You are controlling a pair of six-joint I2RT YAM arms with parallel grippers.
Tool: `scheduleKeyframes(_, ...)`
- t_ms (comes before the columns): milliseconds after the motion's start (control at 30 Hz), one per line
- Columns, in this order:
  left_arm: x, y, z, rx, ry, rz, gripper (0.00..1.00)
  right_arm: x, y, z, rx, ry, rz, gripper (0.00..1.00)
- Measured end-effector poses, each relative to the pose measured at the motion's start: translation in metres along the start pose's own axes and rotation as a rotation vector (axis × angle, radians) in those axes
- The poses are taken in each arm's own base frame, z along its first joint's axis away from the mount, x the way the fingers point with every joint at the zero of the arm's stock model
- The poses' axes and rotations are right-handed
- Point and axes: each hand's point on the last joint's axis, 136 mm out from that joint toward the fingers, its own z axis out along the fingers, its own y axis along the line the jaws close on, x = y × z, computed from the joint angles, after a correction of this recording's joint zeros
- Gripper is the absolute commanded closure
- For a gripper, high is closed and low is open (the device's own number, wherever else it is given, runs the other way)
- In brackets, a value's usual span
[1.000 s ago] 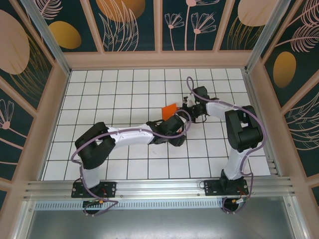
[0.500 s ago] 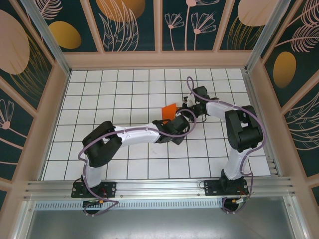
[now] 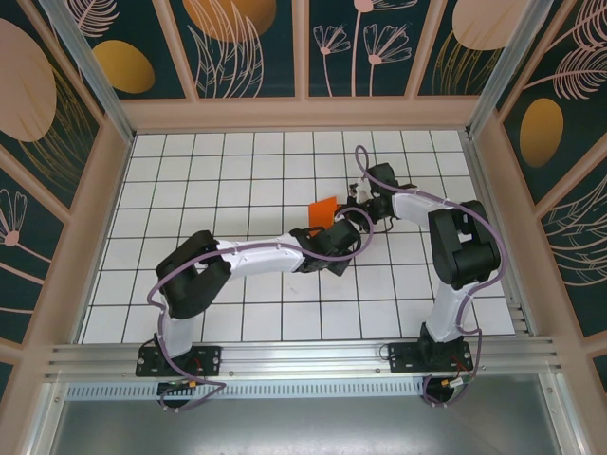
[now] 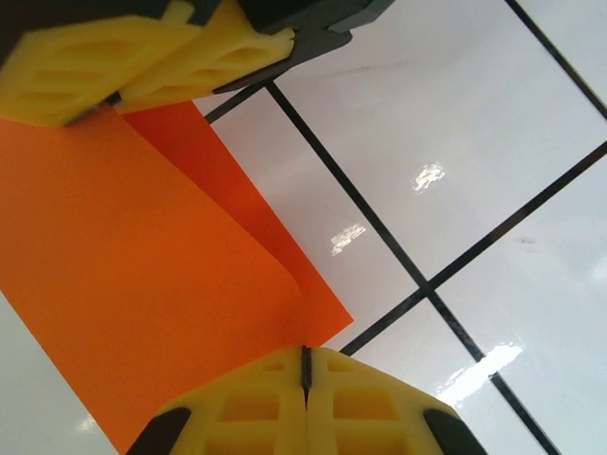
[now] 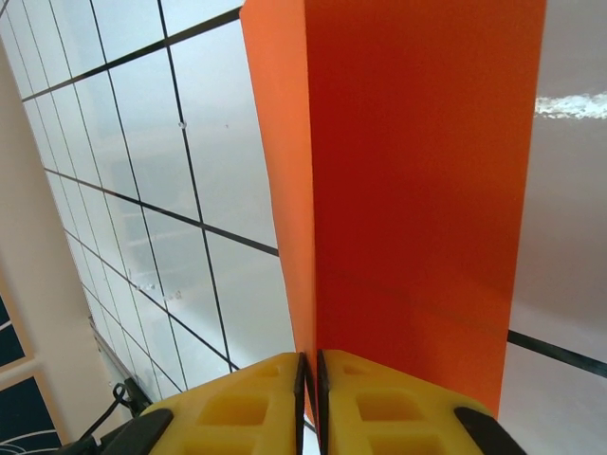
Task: Fold a paper plane with a square sheet of paper (fold left side to right side)
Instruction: Fold the triangle a second time at the center of the table.
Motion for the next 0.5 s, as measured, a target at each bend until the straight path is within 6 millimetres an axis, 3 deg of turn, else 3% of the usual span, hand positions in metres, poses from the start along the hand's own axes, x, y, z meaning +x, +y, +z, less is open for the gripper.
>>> scheduleKeyframes(200, -0.006, -0.003, -0.006, 0.093, 0.010, -0.049, 1.00, -0.007, 0.001, -0.008, 0.012, -0.036, -0.026, 0.48)
scheduleKeyframes(300, -0.011, -0.002, -0.010, 0.157, 0.008, -0.089, 1.00, -0.015, 0.011, -0.037, -0.014, -0.111, -0.041, 0.36)
scheduleKeyframes(400, -0.014, 0.000, -0.012, 0.223, 0.007, -0.136, 1.00, -0.021, 0.015, -0.078, -0.041, -0.217, -0.044, 0.37)
scheduleKeyframes(500, -0.011, 0.002, -0.011, 0.277, 0.020, -0.178, 1.00, -0.022, 0.009, -0.115, -0.046, -0.317, -0.040, 0.57)
